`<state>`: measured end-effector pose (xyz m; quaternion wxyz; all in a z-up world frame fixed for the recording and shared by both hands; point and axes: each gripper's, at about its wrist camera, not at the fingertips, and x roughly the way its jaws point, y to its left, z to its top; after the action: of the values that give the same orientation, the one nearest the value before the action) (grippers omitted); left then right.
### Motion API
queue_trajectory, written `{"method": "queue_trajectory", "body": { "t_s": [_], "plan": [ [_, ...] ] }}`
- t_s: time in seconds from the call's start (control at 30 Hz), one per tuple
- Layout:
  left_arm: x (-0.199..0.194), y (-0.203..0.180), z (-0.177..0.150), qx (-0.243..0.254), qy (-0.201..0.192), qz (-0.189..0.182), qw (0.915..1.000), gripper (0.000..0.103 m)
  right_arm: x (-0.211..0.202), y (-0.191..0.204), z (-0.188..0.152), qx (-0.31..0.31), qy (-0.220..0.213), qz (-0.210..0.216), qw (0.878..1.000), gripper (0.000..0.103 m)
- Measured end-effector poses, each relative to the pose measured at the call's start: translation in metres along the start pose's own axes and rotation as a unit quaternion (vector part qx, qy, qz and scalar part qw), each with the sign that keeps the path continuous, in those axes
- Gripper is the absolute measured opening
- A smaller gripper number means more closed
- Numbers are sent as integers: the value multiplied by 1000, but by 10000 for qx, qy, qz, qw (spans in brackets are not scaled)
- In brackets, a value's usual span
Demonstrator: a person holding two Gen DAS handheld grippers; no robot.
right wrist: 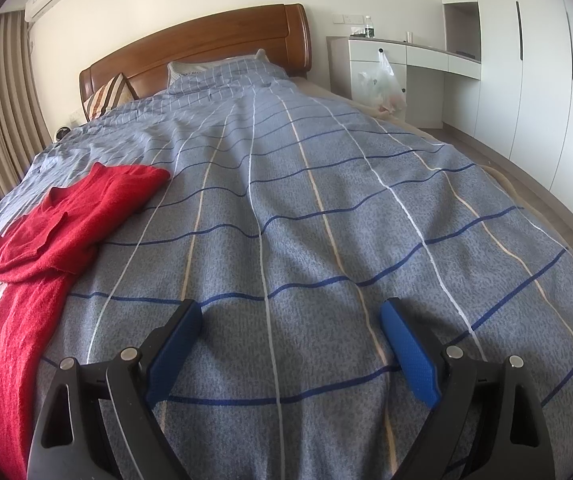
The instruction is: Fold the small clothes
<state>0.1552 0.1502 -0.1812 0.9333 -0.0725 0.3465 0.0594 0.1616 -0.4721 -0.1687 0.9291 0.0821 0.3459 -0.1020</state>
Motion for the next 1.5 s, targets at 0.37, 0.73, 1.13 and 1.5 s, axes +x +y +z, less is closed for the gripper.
{"method": "queue_trajectory", "body": {
  "t_s": [0.37, 0.73, 1.13, 1.5],
  "plan": [
    [-2, 5, 0, -87, -21, -36, 10000, 99, 3, 2, 1, -37, 61, -22, 10000, 92],
    [-1, 9, 1, -201, -18, -69, 9998, 99, 5, 5, 1, -114, 128, -100, 9998, 94],
    [0, 9, 2, -189, -10, -53, 9998, 99, 5, 5, 1, -113, 124, -94, 9998, 94],
    [0, 10, 2, -187, -9, -52, 9998, 100, 5, 5, 0, -113, 125, -95, 9998, 94]
  ]
}}
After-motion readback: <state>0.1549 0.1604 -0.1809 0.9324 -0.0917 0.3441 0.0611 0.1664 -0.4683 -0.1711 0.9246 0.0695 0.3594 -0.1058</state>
